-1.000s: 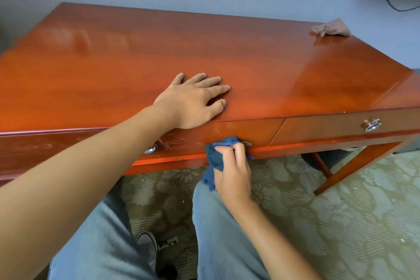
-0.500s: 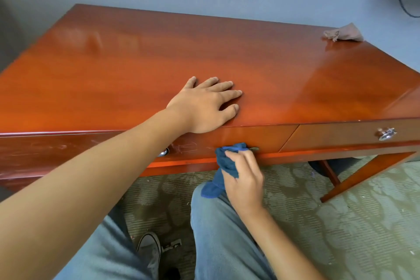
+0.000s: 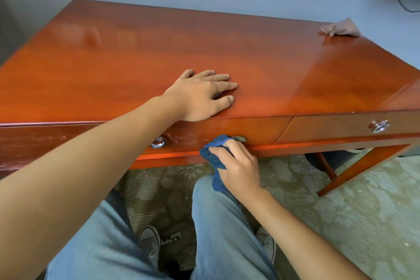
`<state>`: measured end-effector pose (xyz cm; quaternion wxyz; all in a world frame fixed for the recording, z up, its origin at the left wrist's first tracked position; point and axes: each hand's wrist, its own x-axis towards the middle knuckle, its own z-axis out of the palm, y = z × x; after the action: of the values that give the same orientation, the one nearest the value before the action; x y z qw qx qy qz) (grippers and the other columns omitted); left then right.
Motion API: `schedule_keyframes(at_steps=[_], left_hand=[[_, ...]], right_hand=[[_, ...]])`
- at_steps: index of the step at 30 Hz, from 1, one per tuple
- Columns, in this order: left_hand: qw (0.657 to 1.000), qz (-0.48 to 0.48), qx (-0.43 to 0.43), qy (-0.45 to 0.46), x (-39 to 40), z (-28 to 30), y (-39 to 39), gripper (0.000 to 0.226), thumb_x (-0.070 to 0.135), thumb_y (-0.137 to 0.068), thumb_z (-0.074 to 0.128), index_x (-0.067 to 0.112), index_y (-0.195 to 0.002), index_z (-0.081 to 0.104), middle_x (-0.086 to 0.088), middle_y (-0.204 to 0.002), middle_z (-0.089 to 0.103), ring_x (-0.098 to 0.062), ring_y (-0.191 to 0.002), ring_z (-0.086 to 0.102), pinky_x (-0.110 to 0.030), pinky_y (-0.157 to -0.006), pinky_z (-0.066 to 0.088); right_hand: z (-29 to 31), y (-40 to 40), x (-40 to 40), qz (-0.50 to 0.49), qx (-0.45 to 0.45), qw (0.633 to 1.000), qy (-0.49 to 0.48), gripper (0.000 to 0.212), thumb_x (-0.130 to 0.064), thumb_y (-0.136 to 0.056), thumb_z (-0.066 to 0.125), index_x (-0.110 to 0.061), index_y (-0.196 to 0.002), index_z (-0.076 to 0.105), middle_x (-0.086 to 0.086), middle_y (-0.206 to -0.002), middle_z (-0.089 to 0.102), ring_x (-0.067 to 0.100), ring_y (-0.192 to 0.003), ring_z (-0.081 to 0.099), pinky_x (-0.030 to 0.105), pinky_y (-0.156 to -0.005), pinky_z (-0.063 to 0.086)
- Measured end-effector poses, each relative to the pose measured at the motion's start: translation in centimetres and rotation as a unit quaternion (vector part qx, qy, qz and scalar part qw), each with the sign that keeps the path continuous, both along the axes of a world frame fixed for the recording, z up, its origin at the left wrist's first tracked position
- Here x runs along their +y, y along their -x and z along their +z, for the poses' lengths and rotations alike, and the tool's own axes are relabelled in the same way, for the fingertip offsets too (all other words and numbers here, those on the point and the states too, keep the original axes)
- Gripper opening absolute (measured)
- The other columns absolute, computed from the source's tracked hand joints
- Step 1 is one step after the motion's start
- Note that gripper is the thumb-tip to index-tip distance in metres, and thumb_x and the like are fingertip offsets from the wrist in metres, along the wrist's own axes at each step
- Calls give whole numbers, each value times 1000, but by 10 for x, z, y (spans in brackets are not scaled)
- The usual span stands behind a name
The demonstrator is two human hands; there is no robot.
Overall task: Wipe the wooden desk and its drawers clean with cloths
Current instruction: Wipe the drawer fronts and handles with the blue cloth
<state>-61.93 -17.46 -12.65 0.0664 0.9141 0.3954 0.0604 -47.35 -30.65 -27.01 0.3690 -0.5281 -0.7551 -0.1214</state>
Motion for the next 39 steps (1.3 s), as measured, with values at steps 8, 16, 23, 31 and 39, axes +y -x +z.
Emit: schedule_keyframes(at_steps=[8,16,23,31,39], left_hand=[[1000,-4,-11,15,4,3,-2,57,64,-104,33,49,-158,31,17,-170,21,-17,-159,12,-60,-126,6],[999,-4,-31,18,7,0,-1,56,66,-102,34,51,-156,34,19,-169,24,-16,-159,14,-60,-126,6],[999,0,-35,23,4,3,-2,55,64,-102,37,50,-155,36,18,-169,25,-16,-158,15,-60,-126,6],[999,3,-38,32,1,5,-3,54,63,-102,39,50,-154,39,18,-168,27,-16,-158,16,-60,-126,5],[981,30,-131,141,2,20,5,41,28,-99,60,34,-140,64,11,-163,41,-15,-151,33,-39,-126,13]], right_hand=[[36,6,5,-137,224,961,-84,32,-6,-86,54,-16,-117,55,6,-116,50,26,-106,56,29,-87,46],[12,8,5,-19,21,1000,14,32,1,-83,70,-17,-110,74,6,-99,57,27,-87,60,40,-61,51],[12,35,15,-52,79,990,-101,27,-1,-84,72,-14,-107,72,6,-104,56,28,-87,64,36,-70,55],[25,33,8,-55,89,992,-70,25,-4,-84,77,-14,-106,77,8,-98,63,26,-85,65,37,-63,55],[-3,60,15,35,-6,997,-63,32,5,-76,73,-11,-103,76,9,-96,62,28,-79,64,40,-59,56]])
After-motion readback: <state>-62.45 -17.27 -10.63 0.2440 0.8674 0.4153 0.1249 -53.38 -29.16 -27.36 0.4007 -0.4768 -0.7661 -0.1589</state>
